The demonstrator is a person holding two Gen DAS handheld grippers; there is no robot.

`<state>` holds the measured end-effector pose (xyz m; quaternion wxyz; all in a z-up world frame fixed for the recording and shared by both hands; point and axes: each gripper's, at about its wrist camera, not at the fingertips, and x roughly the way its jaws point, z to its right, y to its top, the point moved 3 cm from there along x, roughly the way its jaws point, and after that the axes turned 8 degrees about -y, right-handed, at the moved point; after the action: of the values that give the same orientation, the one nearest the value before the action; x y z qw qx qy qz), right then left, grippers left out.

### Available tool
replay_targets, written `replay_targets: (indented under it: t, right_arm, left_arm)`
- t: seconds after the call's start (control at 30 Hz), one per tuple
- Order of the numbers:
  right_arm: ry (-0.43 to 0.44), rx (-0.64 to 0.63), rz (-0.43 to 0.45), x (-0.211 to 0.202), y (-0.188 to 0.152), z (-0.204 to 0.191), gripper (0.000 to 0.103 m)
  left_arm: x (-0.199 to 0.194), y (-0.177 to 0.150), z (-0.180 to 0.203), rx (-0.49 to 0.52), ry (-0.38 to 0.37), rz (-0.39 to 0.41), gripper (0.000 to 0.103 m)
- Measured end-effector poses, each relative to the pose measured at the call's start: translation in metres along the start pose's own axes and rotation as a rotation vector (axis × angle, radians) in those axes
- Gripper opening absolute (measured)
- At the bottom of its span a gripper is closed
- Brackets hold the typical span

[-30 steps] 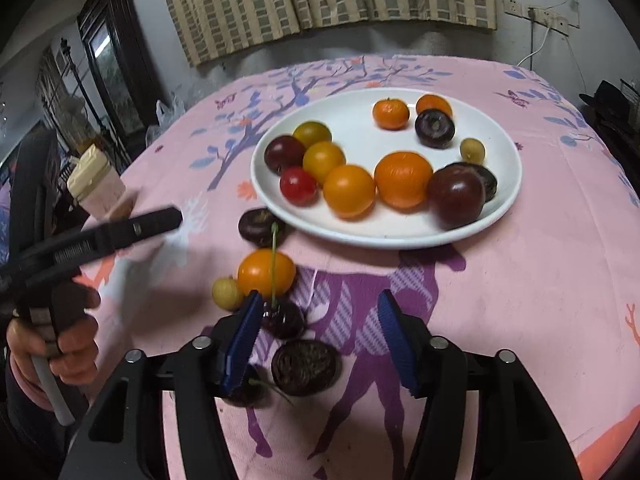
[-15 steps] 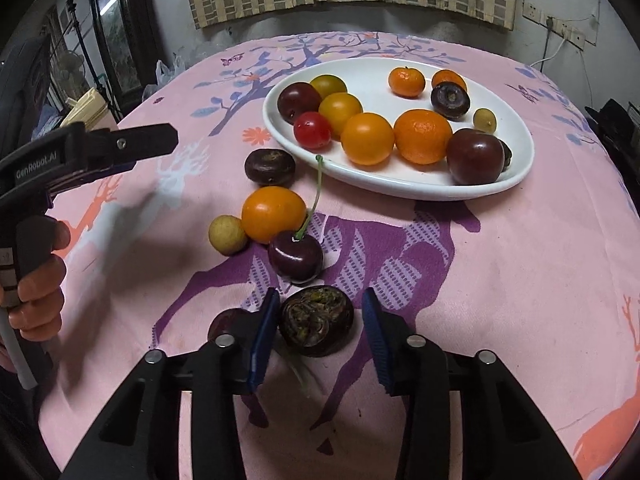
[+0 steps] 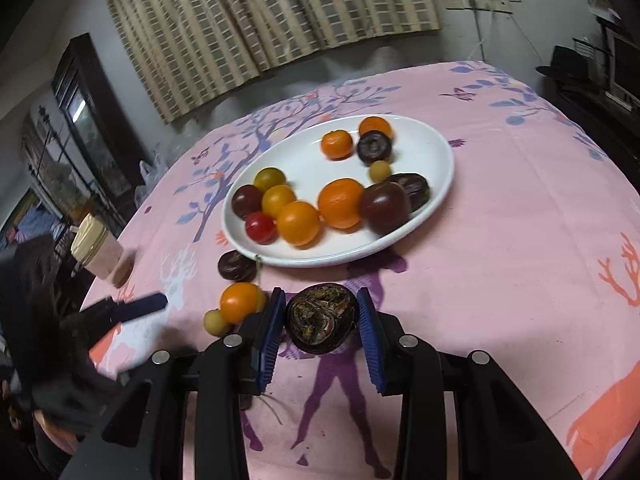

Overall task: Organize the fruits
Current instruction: 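Grasp the wrinkled passion fruit with the right tool while the left tool grasps a dark cherry, then drop the passion fruit and cherry into the white plate, opening both tools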

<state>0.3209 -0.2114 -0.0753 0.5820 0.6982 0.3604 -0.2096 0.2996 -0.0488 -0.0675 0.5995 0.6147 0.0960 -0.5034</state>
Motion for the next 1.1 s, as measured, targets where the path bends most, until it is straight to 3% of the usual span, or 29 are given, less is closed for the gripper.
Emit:
replay_targets:
  t: [0.07,0.3,0.37,0.53,0.63,0.8,0.97,1.1]
  right_arm:
    - [-0.007,0.001,-0.004,0.001,0.000,0.002,0.037]
    - [-0.011,-0.001,-0.013,0.003,-0.002,0.002,0.037]
    - [-0.010,-0.004,-0.014,0.003,-0.003,0.001,0.037]
    - [-0.011,-0.008,-0.014,0.002,-0.004,0.001,0.037]
    - [-0.015,-0.007,-0.013,0.002,-0.004,0.002,0.037]
    - [-0.018,-0.007,-0.006,0.001,-0.004,0.003,0.037]
    - [-0.021,-0.012,0.002,0.000,-0.005,0.002,0.037]
    - [-0.032,-0.005,0.073,-0.007,0.006,0.007,0.037]
  left_arm:
    - [0.008,-0.006,0.010,0.031,-0.023,-0.032,0.064]
    - [0.021,-0.017,0.025,0.085,-0.045,-0.089,0.058]
    - [0.026,-0.019,0.025,0.089,-0.048,-0.108,0.049]
    - [0.028,-0.021,0.025,0.112,-0.018,-0.113,0.041]
    - [0.027,-0.022,0.026,0.112,-0.022,-0.111,0.029]
    - [0.025,-0.022,0.027,0.121,-0.028,-0.113,0.029]
    - [0.013,-0.021,0.031,0.116,-0.083,-0.079,0.029]
    - [-0.008,0.007,0.021,0.071,-0.130,-0.011,0.029]
